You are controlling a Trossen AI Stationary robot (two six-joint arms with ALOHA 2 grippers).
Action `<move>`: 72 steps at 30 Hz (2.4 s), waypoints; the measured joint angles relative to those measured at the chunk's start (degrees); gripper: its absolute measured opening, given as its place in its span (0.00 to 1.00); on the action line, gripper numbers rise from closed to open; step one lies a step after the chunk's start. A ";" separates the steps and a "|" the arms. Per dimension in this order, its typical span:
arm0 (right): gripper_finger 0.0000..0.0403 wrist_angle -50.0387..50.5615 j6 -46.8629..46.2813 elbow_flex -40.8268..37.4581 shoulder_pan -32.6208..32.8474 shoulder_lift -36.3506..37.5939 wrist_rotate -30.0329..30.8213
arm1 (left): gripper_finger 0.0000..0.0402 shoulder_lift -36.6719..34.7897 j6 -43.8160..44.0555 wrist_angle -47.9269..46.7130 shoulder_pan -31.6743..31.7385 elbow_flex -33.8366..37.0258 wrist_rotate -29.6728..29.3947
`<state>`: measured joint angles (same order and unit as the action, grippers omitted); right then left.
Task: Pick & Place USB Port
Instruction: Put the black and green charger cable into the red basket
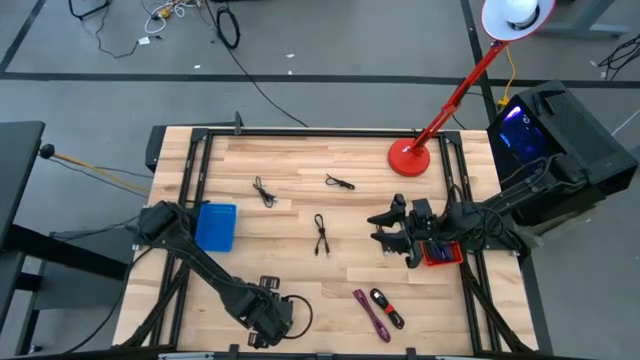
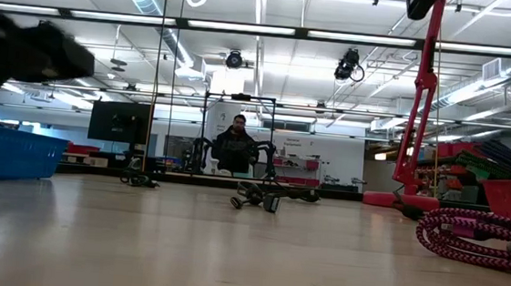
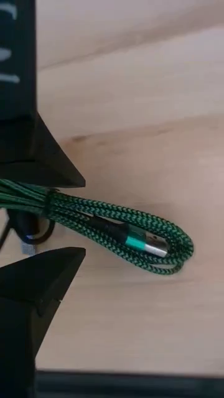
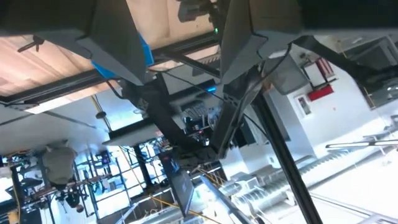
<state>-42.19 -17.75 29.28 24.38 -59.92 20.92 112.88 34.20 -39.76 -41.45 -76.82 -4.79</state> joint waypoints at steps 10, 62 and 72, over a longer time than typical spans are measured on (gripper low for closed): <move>0.52 0.76 -0.14 0.00 -0.02 0.00 0.00 | 0.19 2.34 0.70 0.24 1.44 -0.34 -0.24; 0.52 5.79 2.33 0.02 4.50 0.00 0.56 | 0.07 -27.19 -44.91 69.20 15.61 16.59 -32.82; 0.52 3.48 6.29 0.07 4.84 -0.78 1.39 | 0.07 -23.20 -41.13 92.29 23.13 21.18 -8.24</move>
<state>-38.72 -11.46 29.34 29.21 -60.70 22.31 89.69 -6.94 52.53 -18.32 -55.64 -13.03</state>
